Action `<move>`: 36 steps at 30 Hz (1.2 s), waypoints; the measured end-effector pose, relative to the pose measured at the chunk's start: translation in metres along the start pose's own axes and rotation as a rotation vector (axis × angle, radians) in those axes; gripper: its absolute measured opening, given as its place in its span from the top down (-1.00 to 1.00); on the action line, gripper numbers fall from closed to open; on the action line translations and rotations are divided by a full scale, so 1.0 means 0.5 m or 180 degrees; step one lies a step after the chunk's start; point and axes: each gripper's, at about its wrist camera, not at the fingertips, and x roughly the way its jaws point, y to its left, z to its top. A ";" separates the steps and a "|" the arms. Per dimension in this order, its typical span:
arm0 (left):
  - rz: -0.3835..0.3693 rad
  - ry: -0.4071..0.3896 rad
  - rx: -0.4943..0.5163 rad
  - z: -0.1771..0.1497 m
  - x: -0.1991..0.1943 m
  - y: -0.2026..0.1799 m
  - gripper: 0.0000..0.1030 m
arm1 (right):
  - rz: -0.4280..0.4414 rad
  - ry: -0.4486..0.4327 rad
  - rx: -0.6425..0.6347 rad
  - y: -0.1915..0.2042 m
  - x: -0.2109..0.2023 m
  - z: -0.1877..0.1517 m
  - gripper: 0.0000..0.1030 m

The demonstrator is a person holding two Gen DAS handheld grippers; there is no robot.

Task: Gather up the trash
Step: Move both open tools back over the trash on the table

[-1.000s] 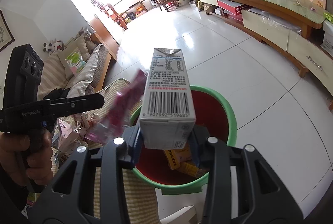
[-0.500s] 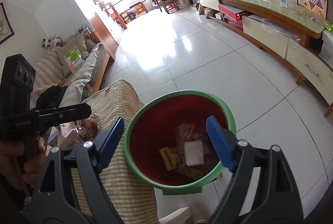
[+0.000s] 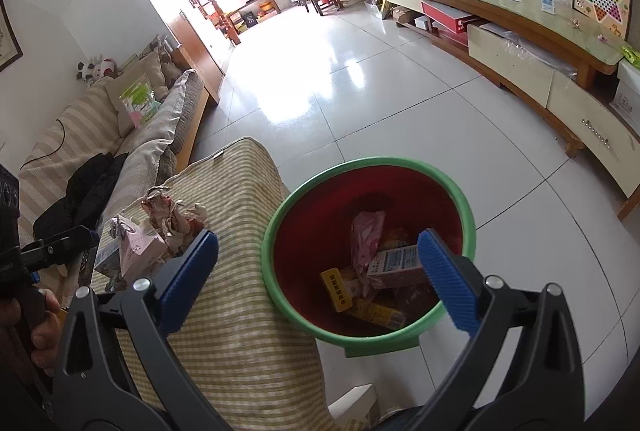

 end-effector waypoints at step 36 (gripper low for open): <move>0.0645 0.0120 -0.1133 -0.186 -0.067 0.458 -0.82 | 0.0526 0.0668 -0.1412 0.478 0.155 -0.139 -0.91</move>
